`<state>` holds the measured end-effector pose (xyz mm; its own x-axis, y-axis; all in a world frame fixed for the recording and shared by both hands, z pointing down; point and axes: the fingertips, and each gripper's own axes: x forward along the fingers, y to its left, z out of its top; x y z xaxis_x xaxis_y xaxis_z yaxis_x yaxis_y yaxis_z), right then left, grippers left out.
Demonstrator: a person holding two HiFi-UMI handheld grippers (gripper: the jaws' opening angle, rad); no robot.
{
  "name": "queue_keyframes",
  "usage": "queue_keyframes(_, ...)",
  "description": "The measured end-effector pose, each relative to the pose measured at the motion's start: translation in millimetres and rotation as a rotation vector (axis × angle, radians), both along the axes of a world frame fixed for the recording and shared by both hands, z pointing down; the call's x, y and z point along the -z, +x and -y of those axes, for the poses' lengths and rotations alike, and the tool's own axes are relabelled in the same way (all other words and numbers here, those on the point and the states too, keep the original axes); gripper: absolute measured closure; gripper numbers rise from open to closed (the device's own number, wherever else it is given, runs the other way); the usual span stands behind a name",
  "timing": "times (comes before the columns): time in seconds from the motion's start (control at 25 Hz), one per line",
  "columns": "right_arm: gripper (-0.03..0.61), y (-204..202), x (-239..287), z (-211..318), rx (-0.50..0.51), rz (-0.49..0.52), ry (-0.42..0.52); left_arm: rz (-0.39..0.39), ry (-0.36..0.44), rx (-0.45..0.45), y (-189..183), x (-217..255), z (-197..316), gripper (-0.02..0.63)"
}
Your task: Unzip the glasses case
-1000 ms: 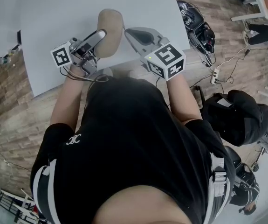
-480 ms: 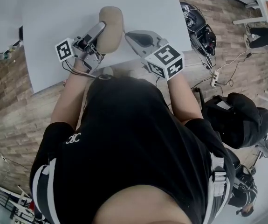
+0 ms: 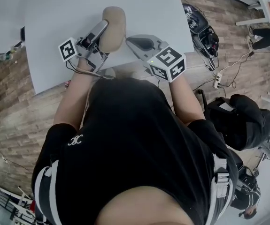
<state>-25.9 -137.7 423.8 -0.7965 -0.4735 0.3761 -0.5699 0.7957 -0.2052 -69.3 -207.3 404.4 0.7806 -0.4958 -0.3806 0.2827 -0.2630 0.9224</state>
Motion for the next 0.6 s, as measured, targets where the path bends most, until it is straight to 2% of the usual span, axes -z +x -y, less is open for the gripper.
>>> queue_keyframes(0.24, 0.555, -7.2, -2.7, -7.9, 0.006, 0.031, -0.046, -0.017, -0.042, 0.055, -3.9, -2.4, 11.0, 0.341)
queue_keyframes(0.6, 0.555, -13.9, -4.8, -8.7, 0.007, 0.056, -0.09, -0.01, -0.062, 0.138, -12.4, -5.4, 19.4, 0.341)
